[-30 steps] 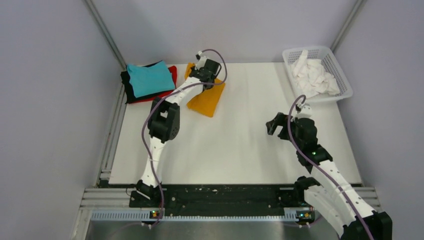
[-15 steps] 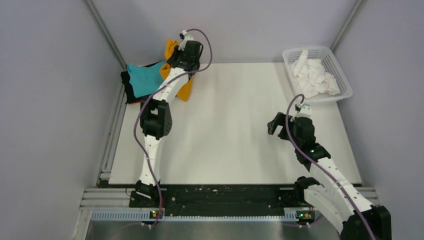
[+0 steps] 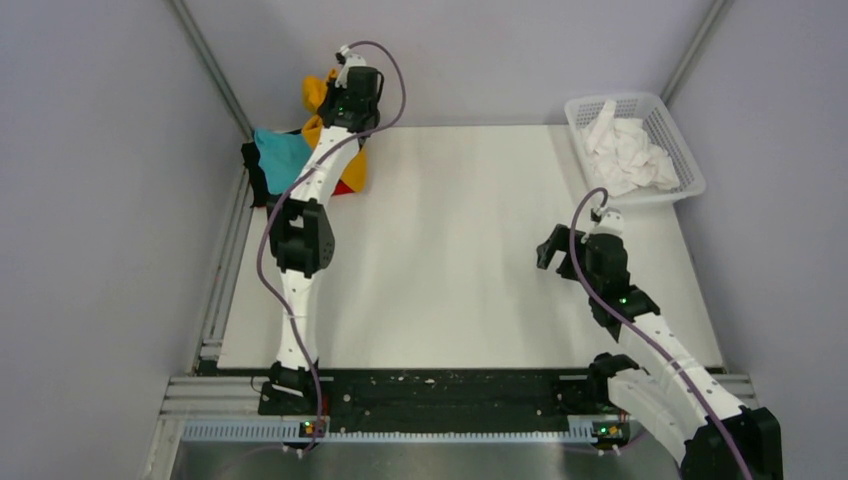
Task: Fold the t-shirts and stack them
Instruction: Put the neatly folded tshirt into the corner of the board with the left arm
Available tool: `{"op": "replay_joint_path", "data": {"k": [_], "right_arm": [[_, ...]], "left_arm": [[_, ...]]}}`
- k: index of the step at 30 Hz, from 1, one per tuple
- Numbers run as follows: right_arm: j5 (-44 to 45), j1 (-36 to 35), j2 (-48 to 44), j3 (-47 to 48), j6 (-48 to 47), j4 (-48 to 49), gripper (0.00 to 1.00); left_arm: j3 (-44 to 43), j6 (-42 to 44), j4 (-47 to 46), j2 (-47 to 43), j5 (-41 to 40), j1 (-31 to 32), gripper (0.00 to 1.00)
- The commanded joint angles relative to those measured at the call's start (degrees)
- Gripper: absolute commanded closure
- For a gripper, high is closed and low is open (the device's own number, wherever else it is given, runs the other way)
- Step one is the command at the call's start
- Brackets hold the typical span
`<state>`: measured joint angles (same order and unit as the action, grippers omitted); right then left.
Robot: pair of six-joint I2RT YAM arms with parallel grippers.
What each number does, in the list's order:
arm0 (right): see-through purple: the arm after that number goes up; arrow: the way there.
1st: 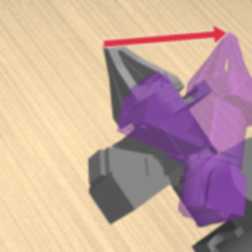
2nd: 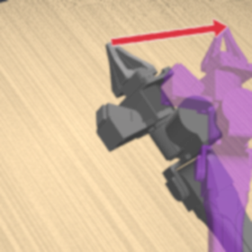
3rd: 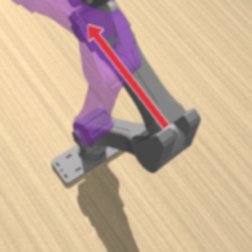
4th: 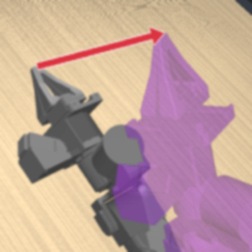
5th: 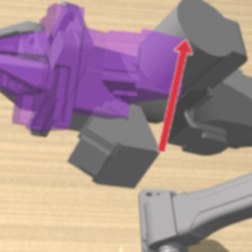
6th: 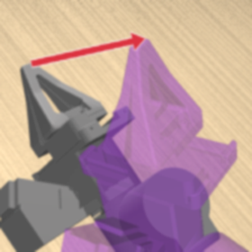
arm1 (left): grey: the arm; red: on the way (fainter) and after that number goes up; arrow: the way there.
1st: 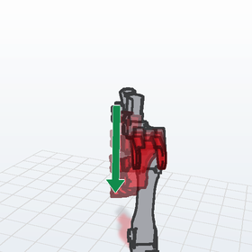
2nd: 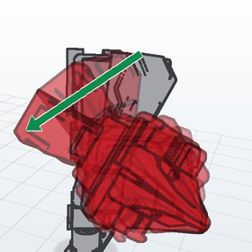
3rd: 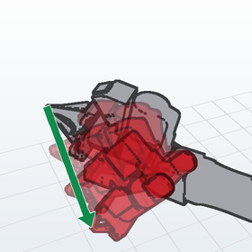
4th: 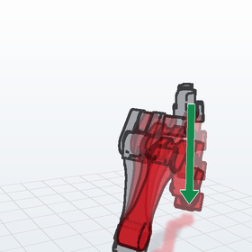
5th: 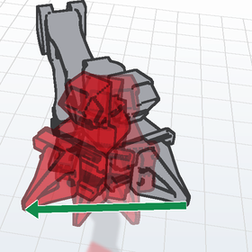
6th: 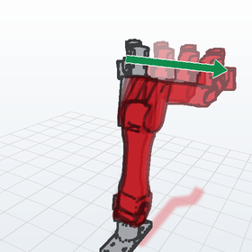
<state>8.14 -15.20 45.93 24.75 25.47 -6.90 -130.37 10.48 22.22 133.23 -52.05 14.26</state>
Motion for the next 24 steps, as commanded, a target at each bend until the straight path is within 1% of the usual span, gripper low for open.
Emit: {"op": "replay_joint_path", "data": {"k": [1,9,15,18,21,24], "right_arm": [[1.7,0.0,-0.5,1.6,-1.1,0.7,0.01],[5.4,0.1,-0.9,1.8,-1.1,-0.7,0.01],[5.2,0.1,-1.2,1.7,-1.0,-1.0,0.01],[5.4,0.1,-1.3,1.8,-0.9,-1.2,0.01],[5.4,0.0,-1.2,2.0,-0.9,-1.3,0.01],[5.6,0.1,-0.9,2.0,-0.8,-1.3,0.01]], "left_arm": [[-3.5,-3.2,-0.6,-8.2,2.1,-1.0,1.0],[-5.0,-4.5,-0.8,-10.6,3.4,-1.8,1.0],[-1.7,-7.6,1.1,-10.1,5.8,-5.1,1.0],[-0.2,-10.2,3.2,-9.2,9.6,-7.7,1.0],[2.2,-12.8,4.5,-8.7,16.0,-10.9,1.0],[4.1,-14.4,5.8,-8.0,19.2,-13.7,1.0]]}}
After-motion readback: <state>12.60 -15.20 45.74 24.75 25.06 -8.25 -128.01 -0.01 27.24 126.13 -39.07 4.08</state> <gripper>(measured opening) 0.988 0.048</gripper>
